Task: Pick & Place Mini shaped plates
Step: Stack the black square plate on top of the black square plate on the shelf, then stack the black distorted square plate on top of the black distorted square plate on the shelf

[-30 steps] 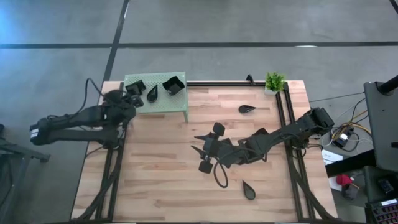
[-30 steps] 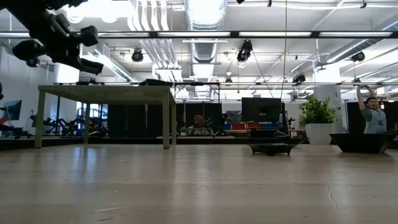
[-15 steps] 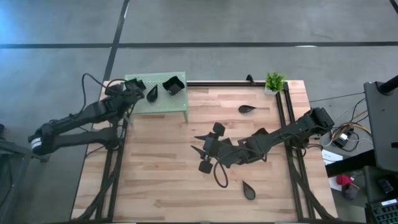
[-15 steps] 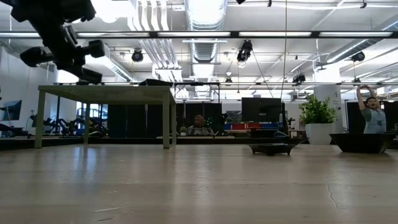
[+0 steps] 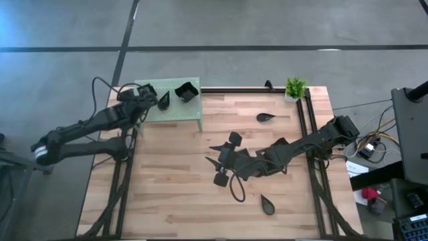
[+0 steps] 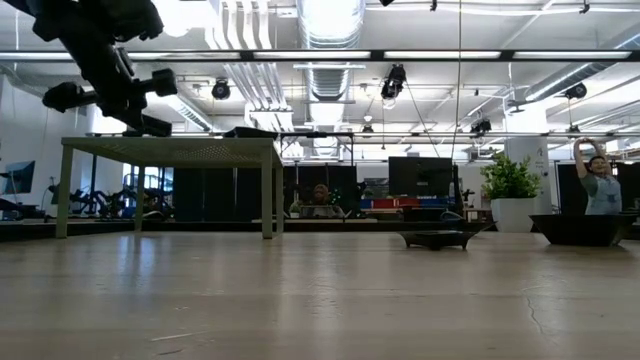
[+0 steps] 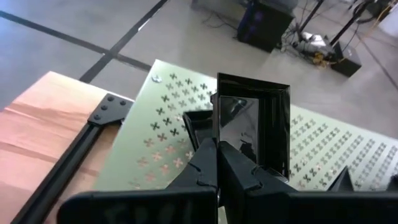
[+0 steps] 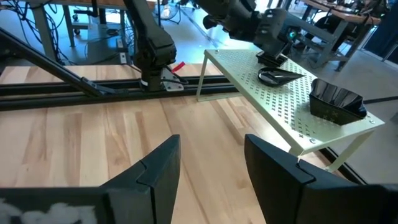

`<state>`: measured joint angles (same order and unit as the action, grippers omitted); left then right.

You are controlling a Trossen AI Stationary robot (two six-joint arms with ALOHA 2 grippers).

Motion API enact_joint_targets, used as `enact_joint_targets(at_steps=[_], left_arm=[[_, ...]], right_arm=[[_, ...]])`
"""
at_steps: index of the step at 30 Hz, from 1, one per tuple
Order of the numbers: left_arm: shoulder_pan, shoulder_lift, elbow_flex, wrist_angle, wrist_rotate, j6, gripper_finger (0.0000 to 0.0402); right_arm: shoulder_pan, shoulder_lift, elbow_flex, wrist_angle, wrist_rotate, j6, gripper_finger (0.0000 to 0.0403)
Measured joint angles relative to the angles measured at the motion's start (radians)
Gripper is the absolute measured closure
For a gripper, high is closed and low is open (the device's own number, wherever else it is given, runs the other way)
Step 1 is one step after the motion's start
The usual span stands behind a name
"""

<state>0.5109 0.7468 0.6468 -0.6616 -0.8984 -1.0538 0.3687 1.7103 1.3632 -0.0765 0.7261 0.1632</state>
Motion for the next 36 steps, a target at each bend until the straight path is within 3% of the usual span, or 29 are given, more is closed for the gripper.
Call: enact_joint_targets(at_steps=[23, 36], left_arm=[[0.034, 0.039, 0.001, 0.059, 0.022, 0.03, 0.0399], [0.04, 0.048, 0.001, 0.062, 0.021, 0.056, 0.0329]], right_arm=[[0.0, 0.0, 0.0, 0.0, 0.0, -0.01, 0.0223], [0.0, -0.002, 0.0, 0.0, 0.0, -0.009, 0.0226]])
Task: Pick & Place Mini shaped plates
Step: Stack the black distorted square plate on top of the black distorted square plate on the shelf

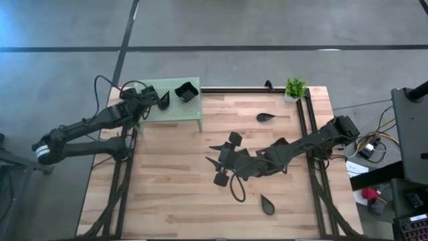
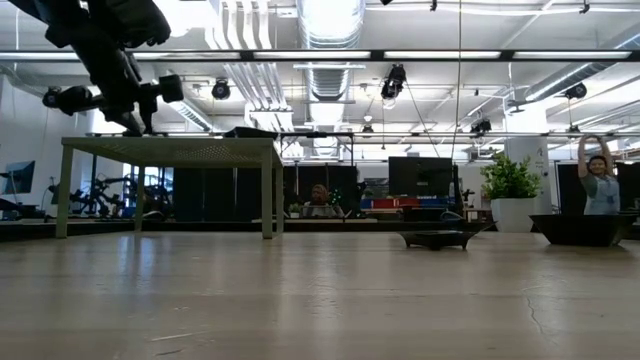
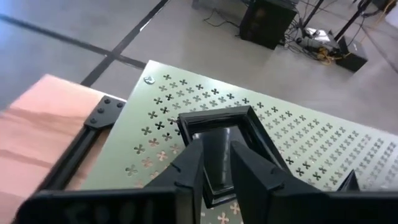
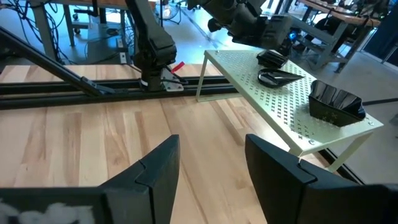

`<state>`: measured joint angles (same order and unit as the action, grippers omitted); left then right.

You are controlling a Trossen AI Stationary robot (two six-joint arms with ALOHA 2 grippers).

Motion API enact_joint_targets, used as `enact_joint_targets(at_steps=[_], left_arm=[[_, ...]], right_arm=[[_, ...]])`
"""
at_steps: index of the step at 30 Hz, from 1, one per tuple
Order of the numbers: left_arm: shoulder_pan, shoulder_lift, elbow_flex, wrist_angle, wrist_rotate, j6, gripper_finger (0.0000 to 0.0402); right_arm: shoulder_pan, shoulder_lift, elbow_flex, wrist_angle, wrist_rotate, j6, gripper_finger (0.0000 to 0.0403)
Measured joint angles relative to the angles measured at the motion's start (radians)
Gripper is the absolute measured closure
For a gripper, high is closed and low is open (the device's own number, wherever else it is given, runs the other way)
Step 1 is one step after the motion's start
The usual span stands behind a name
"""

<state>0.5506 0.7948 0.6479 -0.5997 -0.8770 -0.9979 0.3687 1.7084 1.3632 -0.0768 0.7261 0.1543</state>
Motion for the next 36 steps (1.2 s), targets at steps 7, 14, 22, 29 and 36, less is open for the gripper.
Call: enact_joint_targets(at_steps=[7, 14, 22, 29, 36], left_arm=[[-0.001, -0.022, 0.046, 0.002, 0.016, 0.177, 0.033], [-0.037, -0.05, 0.126, 0.004, 0.153, 0.46, 0.0335], [-0.208, -0.069, 0.119, 0.003, 0.145, 0.567, 0.0374], [-0.425, -0.045, 0.117, 0.007, 0.136, 0.607, 0.0398], [-0.692, 0.007, 0.117, 0.009, 0.03, 0.639, 0.0401]], right_arm=[[0.0, -0.003, 0.0, -0.001, 0.0, 0.034, 0.0223], [0.0, -0.048, 0.0, -0.062, 0.001, 0.08, 0.024], [-0.002, -0.113, 0.0, -0.265, 0.009, 0.216, 0.031], [-0.004, -0.127, 0.0, -0.412, 0.054, 0.339, 0.0376], [-0.014, -0.133, 0.0, -0.643, 0.034, 0.553, 0.0394]])
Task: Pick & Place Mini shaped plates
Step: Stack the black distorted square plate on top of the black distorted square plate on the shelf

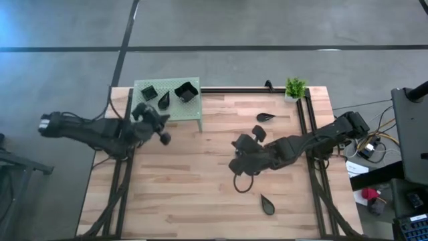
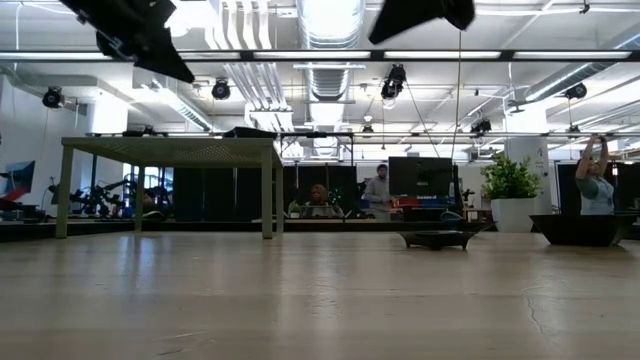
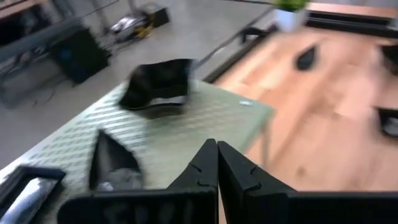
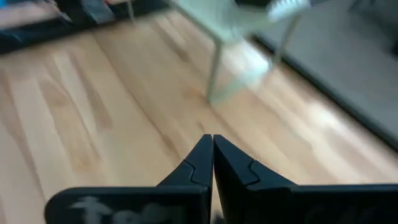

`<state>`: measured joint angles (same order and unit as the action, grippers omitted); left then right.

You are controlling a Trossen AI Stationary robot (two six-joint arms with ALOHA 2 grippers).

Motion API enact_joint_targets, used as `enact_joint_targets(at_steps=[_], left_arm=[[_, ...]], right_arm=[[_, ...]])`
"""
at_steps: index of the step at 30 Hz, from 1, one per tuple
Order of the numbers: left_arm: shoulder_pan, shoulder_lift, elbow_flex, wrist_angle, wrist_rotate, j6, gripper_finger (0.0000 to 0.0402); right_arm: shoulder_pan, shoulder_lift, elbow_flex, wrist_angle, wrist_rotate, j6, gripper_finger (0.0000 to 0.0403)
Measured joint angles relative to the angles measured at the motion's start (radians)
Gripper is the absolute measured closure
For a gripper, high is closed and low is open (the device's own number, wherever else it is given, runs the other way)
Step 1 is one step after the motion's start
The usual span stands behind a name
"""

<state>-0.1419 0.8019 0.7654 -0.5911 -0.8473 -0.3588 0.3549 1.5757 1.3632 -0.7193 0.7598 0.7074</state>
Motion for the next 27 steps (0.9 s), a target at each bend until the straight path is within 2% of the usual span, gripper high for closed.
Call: enact_joint_targets(at_steps=[7, 12, 18, 23, 27], left_arm=[[-0.232, 0.074, 0.0, 0.013, -0.08, -0.001, 0.0401], [-0.352, 0.145, -0.001, 0.06, -0.119, 0.024, 0.0401], [-0.421, 0.223, -0.001, 0.176, -0.123, 0.085, 0.0401], [-0.437, 0.257, -0.001, 0.274, -0.103, 0.174, 0.0401], [-0.437, 0.263, 0.0, 0.297, -0.063, 0.201, 0.0401]], right_arm=[[0.0, 0.002, -0.028, -0.261, -0.089, 0.29, 0.0394], [0.0, 0.002, -0.07, -0.308, -0.195, 0.399, 0.0394], [-0.011, 0.002, -0.147, -0.33, -0.326, 0.503, 0.0394], [-0.028, 0.002, -0.232, -0.331, -0.441, 0.613, 0.0394], [-0.033, 0.002, -0.292, -0.33, -0.454, 0.706, 0.0394]])
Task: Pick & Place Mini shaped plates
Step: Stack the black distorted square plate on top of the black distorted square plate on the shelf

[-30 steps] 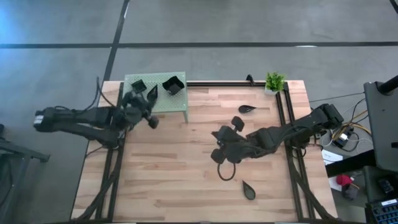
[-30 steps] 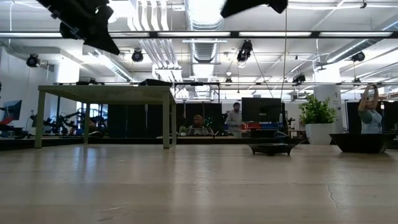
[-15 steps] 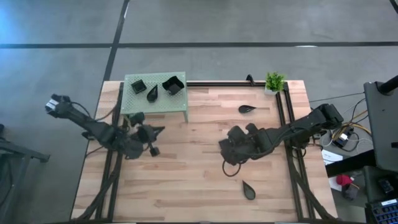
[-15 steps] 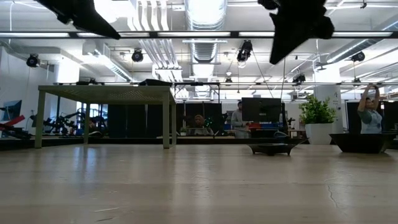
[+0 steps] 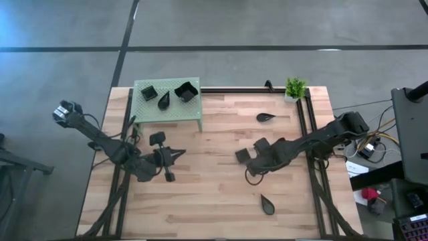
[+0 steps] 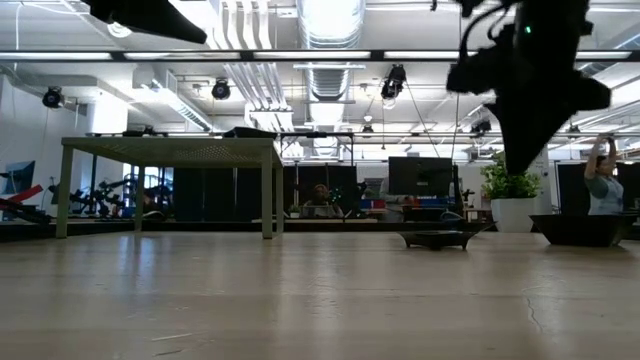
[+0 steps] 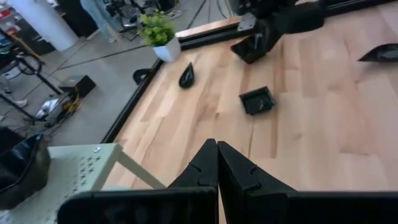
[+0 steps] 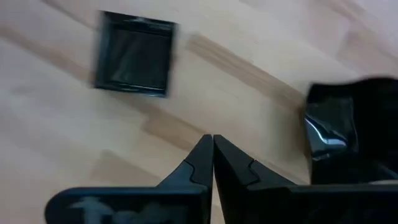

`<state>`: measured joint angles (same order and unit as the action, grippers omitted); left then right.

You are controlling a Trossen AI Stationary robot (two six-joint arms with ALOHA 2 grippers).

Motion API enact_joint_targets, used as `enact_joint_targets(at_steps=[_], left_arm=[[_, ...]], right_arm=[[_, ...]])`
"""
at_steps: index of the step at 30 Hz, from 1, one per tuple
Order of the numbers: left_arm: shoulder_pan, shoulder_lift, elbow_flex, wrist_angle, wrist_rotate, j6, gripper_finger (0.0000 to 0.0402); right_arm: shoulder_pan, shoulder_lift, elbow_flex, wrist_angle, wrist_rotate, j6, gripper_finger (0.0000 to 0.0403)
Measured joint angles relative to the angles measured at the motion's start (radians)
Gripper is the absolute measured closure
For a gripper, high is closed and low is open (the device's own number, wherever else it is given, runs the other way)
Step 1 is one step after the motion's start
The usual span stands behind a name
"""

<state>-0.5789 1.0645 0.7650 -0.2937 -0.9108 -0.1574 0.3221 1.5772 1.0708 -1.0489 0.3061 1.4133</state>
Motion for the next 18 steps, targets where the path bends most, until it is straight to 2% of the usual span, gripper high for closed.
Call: enact_joint_targets(at_steps=[6, 14, 18], left_arm=[[0.0, 0.0, 0.0, 0.004, 0.005, -0.005, 0.0401], [0.0, 0.001, 0.0, 0.003, 0.005, -0.006, 0.0401], [0.0, 0.001, 0.0, 0.003, 0.005, -0.007, 0.0401]], right_arm=[[-0.006, 0.0, -0.07, -0.003, -0.004, 0.05, 0.0382], [-0.007, 0.0, -0.097, -0.025, 0.008, 0.048, 0.0316], [-0.011, 0.0, -0.12, -0.05, 0.008, 0.102, 0.0292]])
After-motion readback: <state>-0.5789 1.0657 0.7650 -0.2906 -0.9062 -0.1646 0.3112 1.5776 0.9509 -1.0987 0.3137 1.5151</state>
